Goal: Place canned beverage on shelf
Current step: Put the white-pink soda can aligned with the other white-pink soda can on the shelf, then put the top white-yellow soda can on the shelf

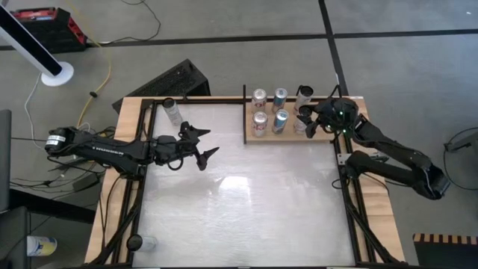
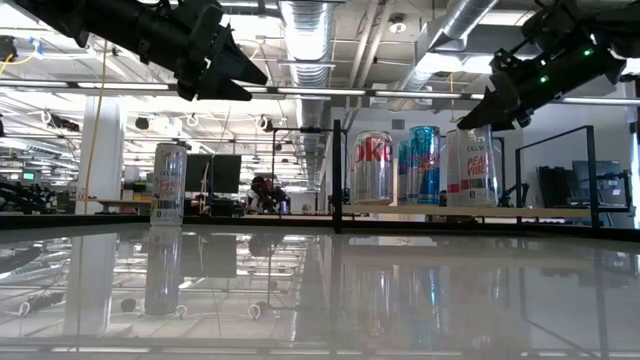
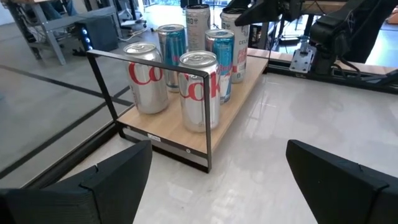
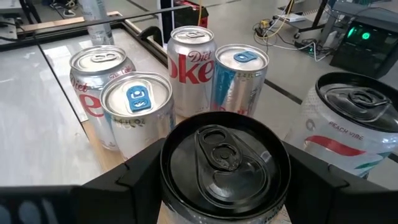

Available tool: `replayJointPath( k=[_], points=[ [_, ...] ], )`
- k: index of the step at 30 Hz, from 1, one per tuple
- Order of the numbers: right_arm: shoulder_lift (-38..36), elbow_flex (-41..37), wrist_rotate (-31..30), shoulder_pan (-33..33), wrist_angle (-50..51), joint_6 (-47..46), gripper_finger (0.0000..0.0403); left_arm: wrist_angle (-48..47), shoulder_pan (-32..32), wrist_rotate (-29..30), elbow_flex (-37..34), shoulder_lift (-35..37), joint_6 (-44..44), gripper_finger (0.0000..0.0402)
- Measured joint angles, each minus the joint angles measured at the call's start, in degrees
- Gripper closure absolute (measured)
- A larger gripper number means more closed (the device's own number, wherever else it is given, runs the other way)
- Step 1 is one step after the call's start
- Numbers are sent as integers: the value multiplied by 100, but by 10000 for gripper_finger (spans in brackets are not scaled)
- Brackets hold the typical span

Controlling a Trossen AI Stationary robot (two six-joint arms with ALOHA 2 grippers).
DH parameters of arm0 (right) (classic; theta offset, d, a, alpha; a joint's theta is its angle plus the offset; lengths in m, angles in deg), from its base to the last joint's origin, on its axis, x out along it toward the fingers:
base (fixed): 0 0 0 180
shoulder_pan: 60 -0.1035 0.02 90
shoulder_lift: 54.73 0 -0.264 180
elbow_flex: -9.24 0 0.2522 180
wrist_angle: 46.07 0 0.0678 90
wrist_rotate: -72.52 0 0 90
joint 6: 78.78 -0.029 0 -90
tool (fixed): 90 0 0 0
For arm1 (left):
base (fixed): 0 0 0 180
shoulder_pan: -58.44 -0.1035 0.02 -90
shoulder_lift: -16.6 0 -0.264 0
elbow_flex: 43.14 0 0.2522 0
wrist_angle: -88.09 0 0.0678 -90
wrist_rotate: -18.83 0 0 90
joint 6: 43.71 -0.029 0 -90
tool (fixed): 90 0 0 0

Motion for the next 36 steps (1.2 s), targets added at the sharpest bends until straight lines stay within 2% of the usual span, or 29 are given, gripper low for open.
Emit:
replayJointPath(
  k=[4,9,12,21,26,30,33,36],
  points=[
    [0,0,3,0,23,-25,119,-2,0,-2,0,0,-6,45],
    [17,-12,-26,-1,138,-56,56,-10,0,-63,0,0,-3,45],
    [9,-15,-32,-4,96,-56,36,-13,0,-136,0,0,-2,45],
    [-283,-9,-44,-4,72,-27,39,-10,0,-155,0,0,-2,45],
    [-591,283,-44,-67,207,-23,39,-24,-81,-158,0,0,18,45],
    [-855,551,52,-302,185,-194,39,-179,-420,-161,0,-2,213,45],
    [-1000,616,509,-610,5,-593,39,-434,-905,-173,106,-3,564,45],
    [-1018,616,1027,-1063,-145,-802,39,-1230,-1589,-718,563,-4,891,45]
  ],
)
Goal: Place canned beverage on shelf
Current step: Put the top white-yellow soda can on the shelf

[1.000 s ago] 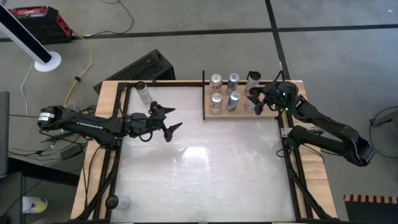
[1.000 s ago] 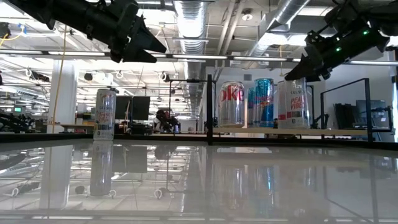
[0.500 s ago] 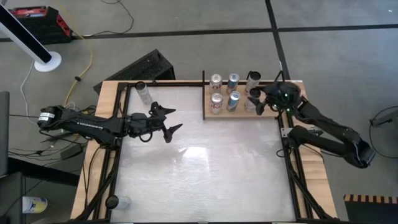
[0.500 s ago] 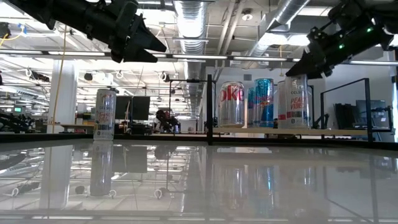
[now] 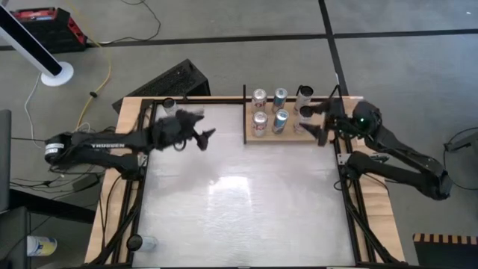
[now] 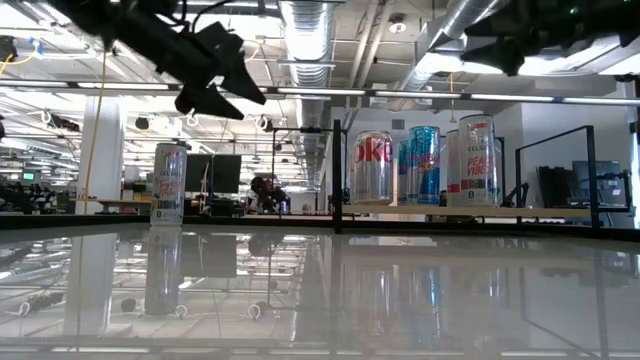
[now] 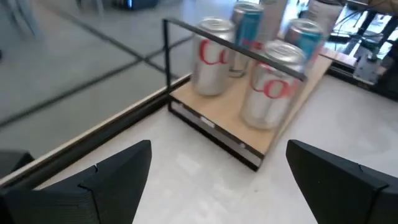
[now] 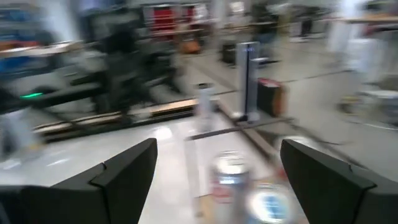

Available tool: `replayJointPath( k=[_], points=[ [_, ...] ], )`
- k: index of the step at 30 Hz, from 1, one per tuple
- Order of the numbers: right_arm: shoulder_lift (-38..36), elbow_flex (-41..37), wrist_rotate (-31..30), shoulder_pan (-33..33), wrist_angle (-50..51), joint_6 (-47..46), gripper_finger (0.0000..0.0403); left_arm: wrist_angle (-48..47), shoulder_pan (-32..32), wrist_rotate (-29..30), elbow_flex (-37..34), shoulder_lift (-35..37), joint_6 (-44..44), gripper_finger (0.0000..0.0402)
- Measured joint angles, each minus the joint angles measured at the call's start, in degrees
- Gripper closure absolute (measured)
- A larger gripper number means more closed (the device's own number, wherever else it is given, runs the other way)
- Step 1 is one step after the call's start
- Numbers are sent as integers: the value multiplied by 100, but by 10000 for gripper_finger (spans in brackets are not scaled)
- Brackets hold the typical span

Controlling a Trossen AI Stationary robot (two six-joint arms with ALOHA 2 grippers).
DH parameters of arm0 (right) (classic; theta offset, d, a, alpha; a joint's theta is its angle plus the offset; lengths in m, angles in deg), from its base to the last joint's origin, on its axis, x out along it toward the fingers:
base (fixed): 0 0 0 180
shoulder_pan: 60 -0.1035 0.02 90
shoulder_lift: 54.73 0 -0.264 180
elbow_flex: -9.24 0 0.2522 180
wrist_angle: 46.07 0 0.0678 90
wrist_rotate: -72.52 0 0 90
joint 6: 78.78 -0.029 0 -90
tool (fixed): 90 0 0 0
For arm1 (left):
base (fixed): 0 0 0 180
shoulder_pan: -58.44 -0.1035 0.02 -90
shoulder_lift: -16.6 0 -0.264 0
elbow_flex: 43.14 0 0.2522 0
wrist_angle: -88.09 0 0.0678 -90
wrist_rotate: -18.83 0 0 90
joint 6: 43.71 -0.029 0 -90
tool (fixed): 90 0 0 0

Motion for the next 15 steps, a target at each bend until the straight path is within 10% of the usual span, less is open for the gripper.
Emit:
replayJointPath(
  k=[15],
  points=[
    [81,-8,-164,-2060,-16,430,39,-5006,-2958,-86,3023,-507,-35,45]
  ],
)
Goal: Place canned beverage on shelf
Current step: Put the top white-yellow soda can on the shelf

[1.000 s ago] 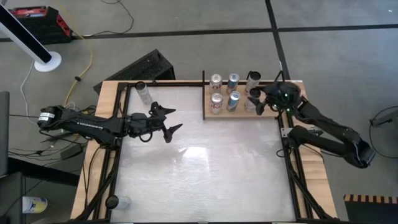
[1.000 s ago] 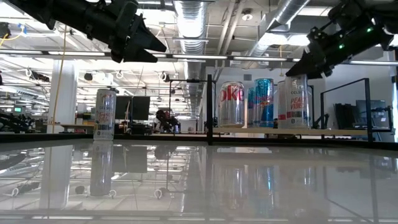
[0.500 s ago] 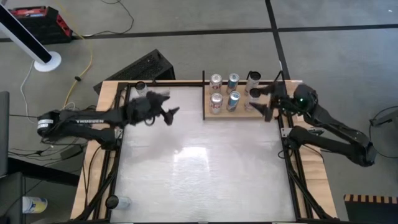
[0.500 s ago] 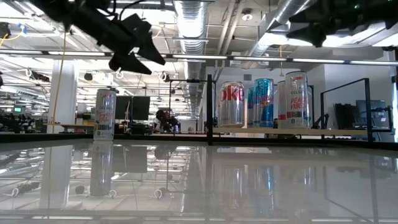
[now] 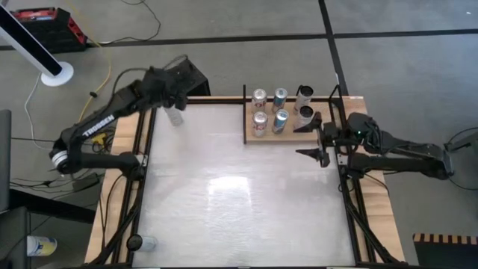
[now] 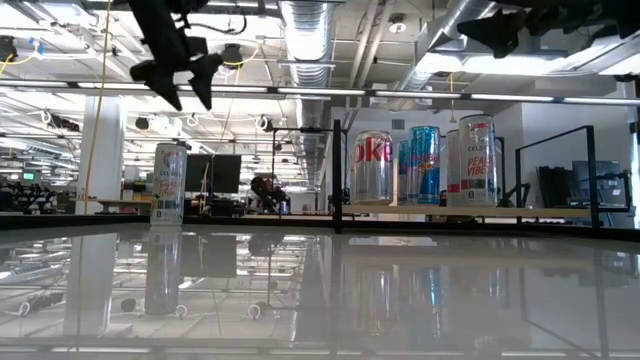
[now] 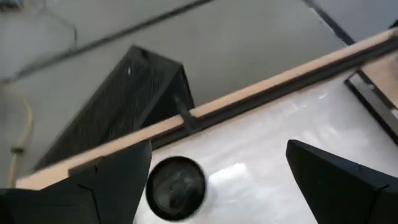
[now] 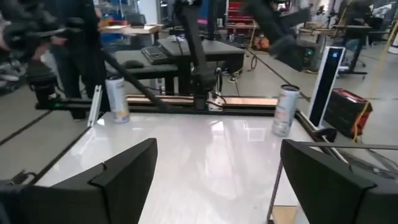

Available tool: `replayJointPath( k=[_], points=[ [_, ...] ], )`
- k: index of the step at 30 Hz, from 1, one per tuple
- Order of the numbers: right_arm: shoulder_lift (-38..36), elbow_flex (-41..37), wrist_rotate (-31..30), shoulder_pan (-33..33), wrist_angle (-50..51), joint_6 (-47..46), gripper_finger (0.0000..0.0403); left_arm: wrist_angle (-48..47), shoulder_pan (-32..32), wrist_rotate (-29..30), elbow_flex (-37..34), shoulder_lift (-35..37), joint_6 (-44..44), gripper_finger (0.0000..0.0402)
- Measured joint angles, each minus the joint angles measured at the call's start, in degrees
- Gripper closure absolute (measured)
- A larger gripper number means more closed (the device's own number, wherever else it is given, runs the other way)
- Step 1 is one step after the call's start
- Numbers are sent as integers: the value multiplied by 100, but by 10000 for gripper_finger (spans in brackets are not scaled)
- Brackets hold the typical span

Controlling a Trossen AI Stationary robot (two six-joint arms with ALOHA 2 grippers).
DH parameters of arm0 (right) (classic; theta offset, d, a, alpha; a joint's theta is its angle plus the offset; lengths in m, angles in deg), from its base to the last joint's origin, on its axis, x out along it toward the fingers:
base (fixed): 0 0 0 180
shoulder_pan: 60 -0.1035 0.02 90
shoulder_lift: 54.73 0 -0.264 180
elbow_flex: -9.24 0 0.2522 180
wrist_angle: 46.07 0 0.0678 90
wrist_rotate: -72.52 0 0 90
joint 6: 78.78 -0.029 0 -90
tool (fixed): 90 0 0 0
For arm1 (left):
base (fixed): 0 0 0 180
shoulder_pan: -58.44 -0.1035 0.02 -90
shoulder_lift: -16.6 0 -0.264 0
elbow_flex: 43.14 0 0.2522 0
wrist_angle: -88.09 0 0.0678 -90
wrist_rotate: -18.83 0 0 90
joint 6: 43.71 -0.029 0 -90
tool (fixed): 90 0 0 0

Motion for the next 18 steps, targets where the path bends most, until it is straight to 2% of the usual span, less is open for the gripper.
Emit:
replayJointPath(
  k=[3,6,18],
  points=[
    [63,-1,-71,-194,-4,48,39,-419,-468,-364,243,-368,54,45],
    [143,-3,-84,-346,23,47,39,-617,-694,-390,470,-676,86,45],
    [455,-5,-267,-804,37,-214,39,-919,-865,-399,523,-1652,-170,45]
  ],
)
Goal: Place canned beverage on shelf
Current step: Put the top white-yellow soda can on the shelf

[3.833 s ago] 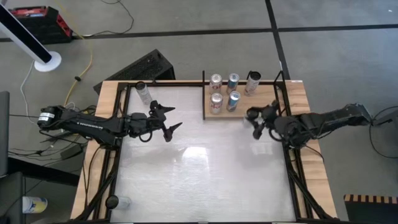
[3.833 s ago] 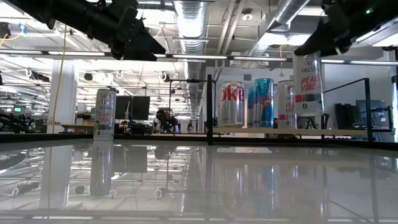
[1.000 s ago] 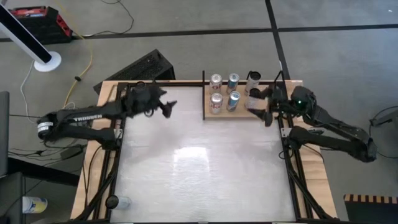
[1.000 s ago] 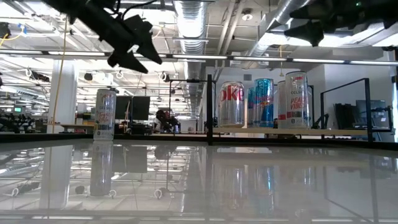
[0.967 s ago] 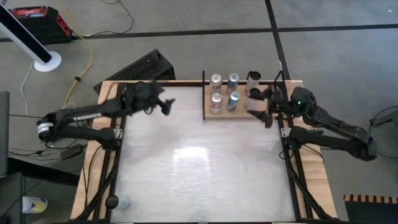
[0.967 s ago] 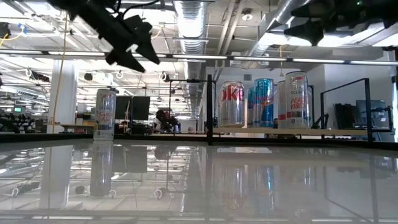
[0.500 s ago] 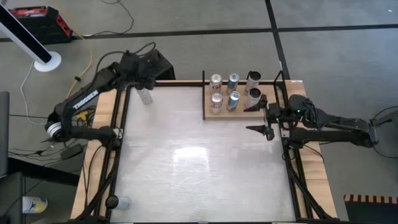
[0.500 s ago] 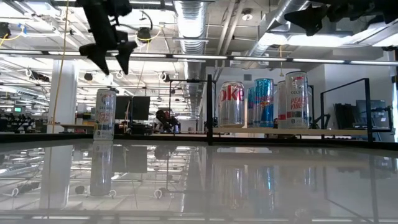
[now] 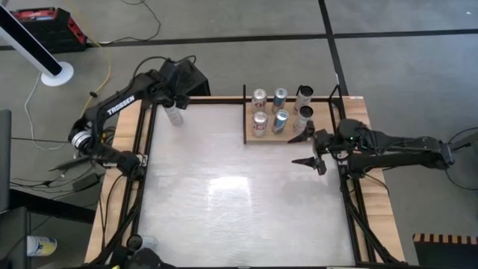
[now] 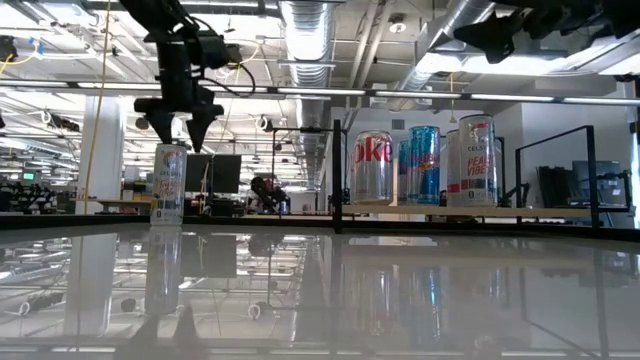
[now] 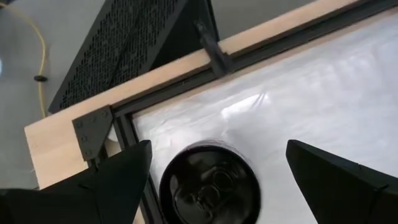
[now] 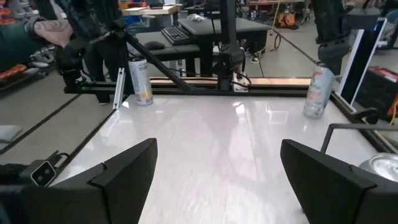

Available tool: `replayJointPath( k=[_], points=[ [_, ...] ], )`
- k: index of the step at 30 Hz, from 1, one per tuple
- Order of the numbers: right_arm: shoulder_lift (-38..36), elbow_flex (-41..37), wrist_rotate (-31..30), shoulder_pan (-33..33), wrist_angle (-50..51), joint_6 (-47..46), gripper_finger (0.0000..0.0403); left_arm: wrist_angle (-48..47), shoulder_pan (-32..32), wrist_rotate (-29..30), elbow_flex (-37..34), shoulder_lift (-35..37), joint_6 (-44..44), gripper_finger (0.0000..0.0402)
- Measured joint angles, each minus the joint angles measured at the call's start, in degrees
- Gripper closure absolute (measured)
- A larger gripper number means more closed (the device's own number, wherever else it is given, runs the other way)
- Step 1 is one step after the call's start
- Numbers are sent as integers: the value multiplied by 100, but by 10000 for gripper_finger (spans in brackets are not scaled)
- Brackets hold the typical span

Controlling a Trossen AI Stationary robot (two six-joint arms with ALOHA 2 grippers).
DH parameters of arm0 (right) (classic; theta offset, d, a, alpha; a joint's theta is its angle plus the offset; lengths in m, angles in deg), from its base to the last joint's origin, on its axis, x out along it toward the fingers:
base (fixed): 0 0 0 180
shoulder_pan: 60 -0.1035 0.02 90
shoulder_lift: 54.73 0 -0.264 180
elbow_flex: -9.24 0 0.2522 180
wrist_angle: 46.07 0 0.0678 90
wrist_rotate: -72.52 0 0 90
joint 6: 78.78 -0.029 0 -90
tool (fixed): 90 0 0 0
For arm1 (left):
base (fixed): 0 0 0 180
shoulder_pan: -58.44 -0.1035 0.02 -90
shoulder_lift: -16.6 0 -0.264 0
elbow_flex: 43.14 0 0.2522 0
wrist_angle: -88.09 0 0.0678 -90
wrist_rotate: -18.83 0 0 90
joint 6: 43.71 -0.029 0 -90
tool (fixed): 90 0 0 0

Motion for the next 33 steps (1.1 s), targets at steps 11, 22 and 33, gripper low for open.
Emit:
replayJointPath(
  k=[11,22,33],
  points=[
    [11,0,-181,-539,8,-329,39,-349,-26,-16,0,-190,-111,45],
    [327,-4,-1159,-1626,14,-348,39,-437,-26,-77,0,-188,-105,45],
    [709,-4,-2050,-2485,9,-484,39,-439,-26,-55,0,-188,16,87]
  ],
)
